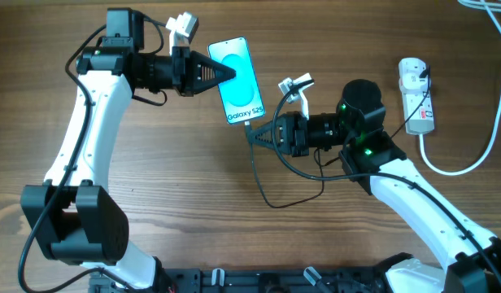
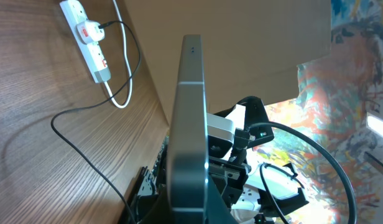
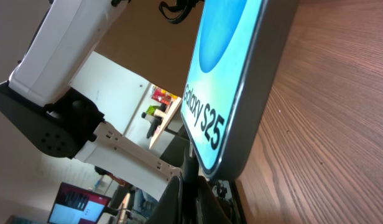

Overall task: Plug charger to phone and switch on socket
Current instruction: 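Insert the cable connector into the phone's bottom port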

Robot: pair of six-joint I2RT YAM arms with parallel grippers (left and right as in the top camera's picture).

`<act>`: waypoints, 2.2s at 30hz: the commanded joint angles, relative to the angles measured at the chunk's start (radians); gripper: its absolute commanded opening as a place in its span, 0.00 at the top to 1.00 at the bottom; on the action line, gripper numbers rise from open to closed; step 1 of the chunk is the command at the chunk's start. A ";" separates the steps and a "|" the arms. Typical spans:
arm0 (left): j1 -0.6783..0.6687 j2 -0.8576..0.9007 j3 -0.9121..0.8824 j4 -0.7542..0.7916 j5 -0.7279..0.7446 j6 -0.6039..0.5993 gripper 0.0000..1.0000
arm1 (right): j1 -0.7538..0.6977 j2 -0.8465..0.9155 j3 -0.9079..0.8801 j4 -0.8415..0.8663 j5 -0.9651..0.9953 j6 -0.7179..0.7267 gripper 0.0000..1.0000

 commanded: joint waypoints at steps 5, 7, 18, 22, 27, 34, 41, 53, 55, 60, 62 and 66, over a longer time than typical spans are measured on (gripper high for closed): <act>-0.003 -0.018 0.008 -0.017 0.047 0.023 0.96 | -0.003 0.010 -0.008 0.006 -0.006 0.002 0.96; -0.003 -0.018 0.008 -0.017 0.055 0.023 0.96 | -0.003 0.010 -0.008 0.006 -0.002 0.002 0.96; -0.053 -0.018 0.008 -0.017 0.058 0.053 0.96 | -0.013 0.010 -0.008 0.006 0.007 0.028 0.96; -0.054 -0.018 0.008 -0.017 0.058 0.053 0.96 | -0.053 0.010 -0.008 0.006 -0.025 0.030 0.96; -0.054 -0.018 0.008 -0.017 0.058 0.053 0.96 | -0.058 0.010 -0.008 0.006 -0.029 0.029 0.96; -0.054 -0.018 0.008 -0.020 0.058 0.052 0.96 | -0.113 0.010 -0.008 0.008 -0.040 0.029 0.96; -0.056 -0.018 0.008 -0.039 0.058 0.049 0.96 | -0.114 0.010 -0.008 0.011 -0.021 0.034 0.95; -0.151 -0.018 0.008 -0.051 -0.030 0.052 0.96 | -0.100 0.010 -0.008 0.110 0.032 0.134 0.96; -0.151 -0.018 0.008 -0.051 -0.030 0.052 0.96 | -0.100 0.010 -0.008 0.111 0.034 0.135 0.96; -0.151 -0.018 0.008 -0.054 -0.029 0.053 0.96 | -0.100 0.010 -0.008 0.115 0.048 0.143 0.96; -0.151 -0.018 0.008 -0.055 -0.029 0.052 0.96 | -0.100 0.010 -0.008 0.116 0.052 0.152 0.96; -0.151 -0.018 0.008 -0.054 -0.029 0.053 0.96 | -0.100 0.010 -0.008 0.137 0.056 0.164 0.95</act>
